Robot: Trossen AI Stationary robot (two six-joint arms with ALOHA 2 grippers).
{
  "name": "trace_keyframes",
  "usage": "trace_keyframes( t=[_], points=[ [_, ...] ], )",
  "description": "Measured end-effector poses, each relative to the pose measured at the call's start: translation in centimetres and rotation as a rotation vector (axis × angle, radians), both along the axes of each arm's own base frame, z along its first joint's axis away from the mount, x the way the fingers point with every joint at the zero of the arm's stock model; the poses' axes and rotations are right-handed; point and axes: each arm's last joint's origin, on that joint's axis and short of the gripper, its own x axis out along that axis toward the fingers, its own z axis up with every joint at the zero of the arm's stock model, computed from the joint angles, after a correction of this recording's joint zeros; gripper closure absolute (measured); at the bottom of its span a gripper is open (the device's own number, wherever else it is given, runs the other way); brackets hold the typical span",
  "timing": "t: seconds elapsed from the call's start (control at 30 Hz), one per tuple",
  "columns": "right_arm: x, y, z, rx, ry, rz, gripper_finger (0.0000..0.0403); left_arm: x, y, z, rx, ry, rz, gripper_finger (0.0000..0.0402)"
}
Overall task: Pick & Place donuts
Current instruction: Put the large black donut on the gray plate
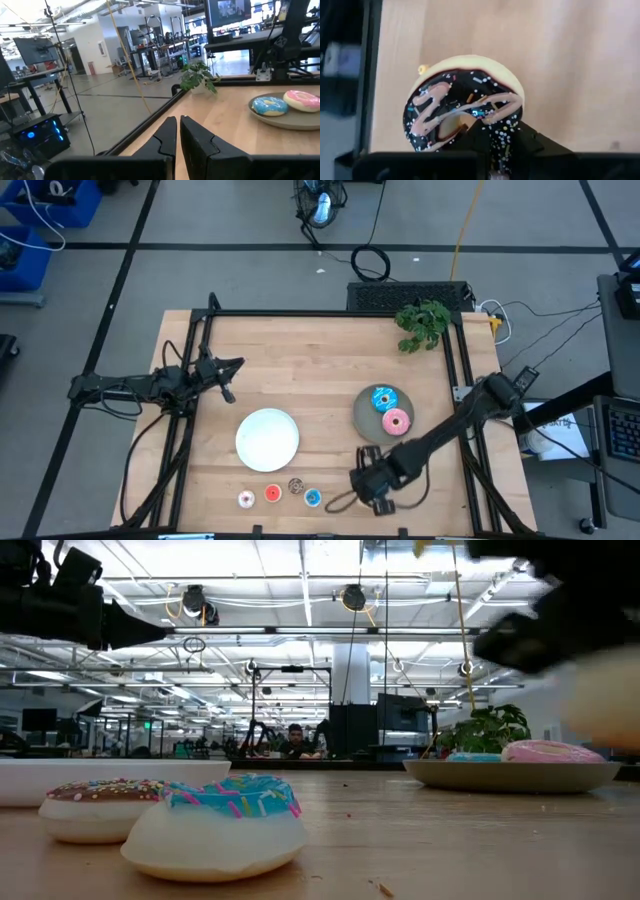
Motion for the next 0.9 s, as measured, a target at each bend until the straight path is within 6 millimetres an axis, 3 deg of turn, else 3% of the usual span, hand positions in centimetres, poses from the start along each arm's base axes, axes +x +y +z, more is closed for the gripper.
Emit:
trace_keyframes(
  t=[0.27, 0.47, 0.67, 0.9],
  points=[
    [-0.6, -7.9, 8.2, -0.027, -0.162, -0.199, 0.0395, 0.0, 0.0, 0.1, -0.006, -0.010, 0.000, 0.0371],
    [-2.4, -12.5, 11.1, -0.042, -0.152, -0.309, 0.0388, 0.0, 0.0, 0.1, 0.000, -0.006, 0.000, 0.0371],
    [-2.1, -16.1, 9.7, -0.112, 0.011, -0.416, 0.0392, 0.0, 0.0, 0.0, -0.011, -0.006, -0.001, 0.0371],
    [-0.6, -17.7, 5.2, -0.115, 0.081, -0.387, 0.0392, 0.0, 0.0, 0.0, -0.009, -0.003, -0.002, 0.0371]
  ],
)
